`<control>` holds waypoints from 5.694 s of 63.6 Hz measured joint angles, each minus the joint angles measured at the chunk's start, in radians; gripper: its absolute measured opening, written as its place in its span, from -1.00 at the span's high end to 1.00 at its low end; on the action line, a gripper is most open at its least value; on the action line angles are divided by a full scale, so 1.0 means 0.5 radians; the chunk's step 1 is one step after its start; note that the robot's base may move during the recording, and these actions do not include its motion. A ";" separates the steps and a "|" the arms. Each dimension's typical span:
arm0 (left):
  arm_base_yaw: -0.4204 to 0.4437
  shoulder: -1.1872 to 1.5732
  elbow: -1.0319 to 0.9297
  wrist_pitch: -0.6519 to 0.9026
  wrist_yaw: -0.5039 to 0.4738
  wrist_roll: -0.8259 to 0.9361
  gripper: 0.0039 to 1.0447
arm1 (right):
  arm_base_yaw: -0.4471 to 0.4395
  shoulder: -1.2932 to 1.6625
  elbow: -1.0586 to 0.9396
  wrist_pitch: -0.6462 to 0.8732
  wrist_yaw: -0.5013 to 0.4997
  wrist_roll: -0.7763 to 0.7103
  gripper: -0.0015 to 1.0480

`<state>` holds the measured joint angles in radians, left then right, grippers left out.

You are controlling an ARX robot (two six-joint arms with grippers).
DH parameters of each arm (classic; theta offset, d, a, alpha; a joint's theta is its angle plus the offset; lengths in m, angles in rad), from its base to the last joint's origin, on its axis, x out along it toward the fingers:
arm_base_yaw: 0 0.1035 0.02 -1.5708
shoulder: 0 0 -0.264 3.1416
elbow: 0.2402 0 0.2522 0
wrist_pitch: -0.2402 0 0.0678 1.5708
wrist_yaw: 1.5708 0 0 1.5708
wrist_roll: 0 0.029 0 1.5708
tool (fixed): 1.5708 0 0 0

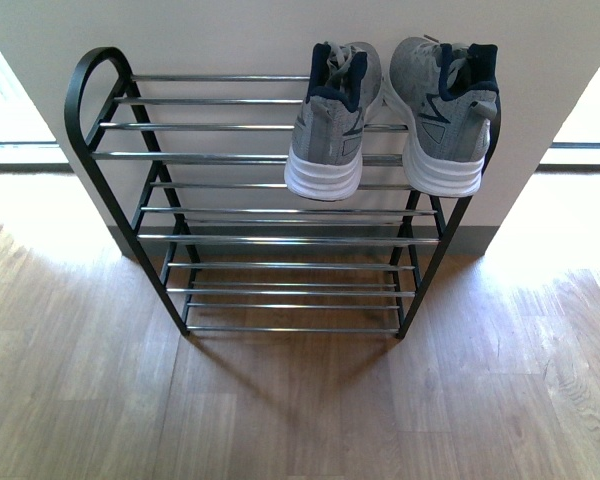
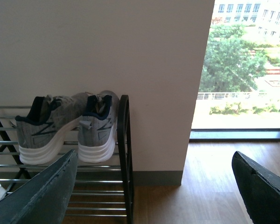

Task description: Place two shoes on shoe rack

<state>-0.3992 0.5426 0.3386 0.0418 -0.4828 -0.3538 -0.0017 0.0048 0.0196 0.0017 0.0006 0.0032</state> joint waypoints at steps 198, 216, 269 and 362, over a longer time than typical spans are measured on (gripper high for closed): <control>0.794 -1.055 -0.645 -0.086 0.966 0.692 -0.83 | 0.002 -0.002 0.000 -0.004 -0.001 0.000 -0.82; 0.794 -1.055 -0.645 -0.086 0.961 0.692 -0.83 | 0.002 -0.002 0.000 -0.004 -0.008 0.000 -0.82; 0.794 -1.055 -0.645 -0.086 0.964 0.692 -0.83 | 0.002 -0.002 0.000 -0.004 -0.002 0.000 -0.82; 0.794 -1.055 -0.645 -0.086 0.964 0.693 -0.83 | 0.002 -0.002 0.000 -0.005 -0.002 0.000 -0.82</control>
<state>-0.0021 0.0151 0.0158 -0.0013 -0.0006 -0.0074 -0.0010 0.0040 0.0196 -0.0006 -0.0002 0.0032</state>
